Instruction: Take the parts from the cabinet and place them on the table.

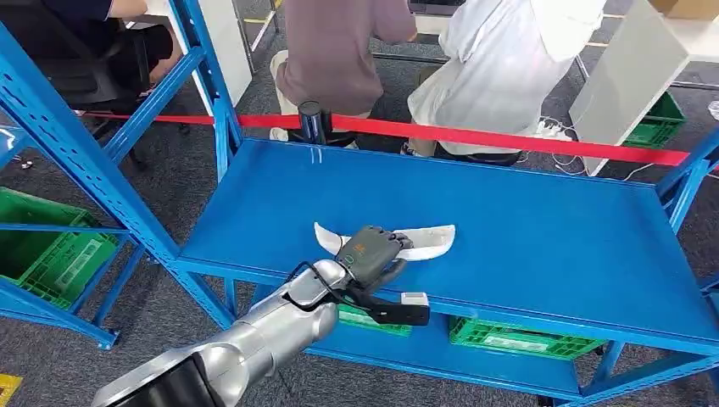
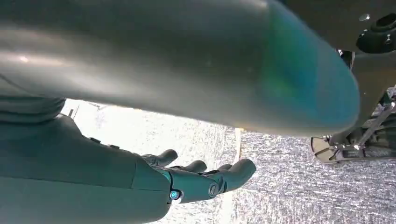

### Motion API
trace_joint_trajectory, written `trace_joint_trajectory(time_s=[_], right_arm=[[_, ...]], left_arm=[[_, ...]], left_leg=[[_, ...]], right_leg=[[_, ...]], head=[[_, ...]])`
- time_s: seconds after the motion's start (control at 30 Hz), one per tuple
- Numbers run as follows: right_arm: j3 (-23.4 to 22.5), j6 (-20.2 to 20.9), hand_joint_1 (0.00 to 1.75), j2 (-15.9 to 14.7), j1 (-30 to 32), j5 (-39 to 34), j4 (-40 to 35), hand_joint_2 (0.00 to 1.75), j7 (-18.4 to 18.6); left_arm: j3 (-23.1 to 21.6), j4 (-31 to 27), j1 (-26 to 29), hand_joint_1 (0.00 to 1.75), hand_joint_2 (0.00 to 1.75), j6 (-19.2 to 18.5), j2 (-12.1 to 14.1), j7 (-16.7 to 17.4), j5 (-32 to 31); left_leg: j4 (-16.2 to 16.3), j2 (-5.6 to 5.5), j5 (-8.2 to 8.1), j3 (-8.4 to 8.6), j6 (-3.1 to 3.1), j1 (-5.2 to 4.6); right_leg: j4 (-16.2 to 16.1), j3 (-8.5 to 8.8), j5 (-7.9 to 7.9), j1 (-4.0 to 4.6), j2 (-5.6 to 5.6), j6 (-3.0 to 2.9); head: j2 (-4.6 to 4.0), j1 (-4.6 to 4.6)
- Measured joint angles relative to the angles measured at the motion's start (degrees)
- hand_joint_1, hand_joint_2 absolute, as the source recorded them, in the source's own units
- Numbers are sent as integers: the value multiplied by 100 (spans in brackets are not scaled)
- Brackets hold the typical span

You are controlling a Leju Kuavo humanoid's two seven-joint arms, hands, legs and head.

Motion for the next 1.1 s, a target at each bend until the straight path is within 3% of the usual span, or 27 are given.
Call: trace_joint_trajectory(time_s=[0.17,0.33,0.47,0.63,0.8,1.1], right_arm=[[-24,-9,0,0,-1,9,0,0,-11],[-85,-9,0,0,-4,7,0,0,-68],[-142,-9,0,0,-2,-7,0,0,-98],[-203,-33,0,0,0,-7,0,0,-101],[-258,-68,0,0,4,-7,0,0,-127],[-385,-101,0,0,26,-101,0,0,-214]], left_arm=[[118,-147,-10,175,175,57,-13,-219,359],[238,-450,-258,175,175,118,-15,-622,1183],[456,-743,-498,175,175,277,-13,-1155,1780],[837,-1316,-602,175,175,369,35,-1618,2070],[1164,-2141,-551,175,175,380,214,-1681,2209],[1731,-4250,20,175,175,253,754,-1593,2529]], left_leg=[[0,0,0,0,0,0],[1,-1,0,-3,0,-1],[1,-1,1,-3,0,-1],[0,0,1,-4,0,0],[0,0,1,-6,0,0],[6,2,-1,-9,1,-4]], right_leg=[[0,0,0,0,0,0],[0,-2,1,0,-1,0],[0,-2,2,0,0,1],[1,-3,2,0,2,1],[1,-4,2,0,1,1],[-2,-4,5,-2,3,3]], head=[[0,0],[0,0],[0,0],[0,0],[0,0],[0,0]])
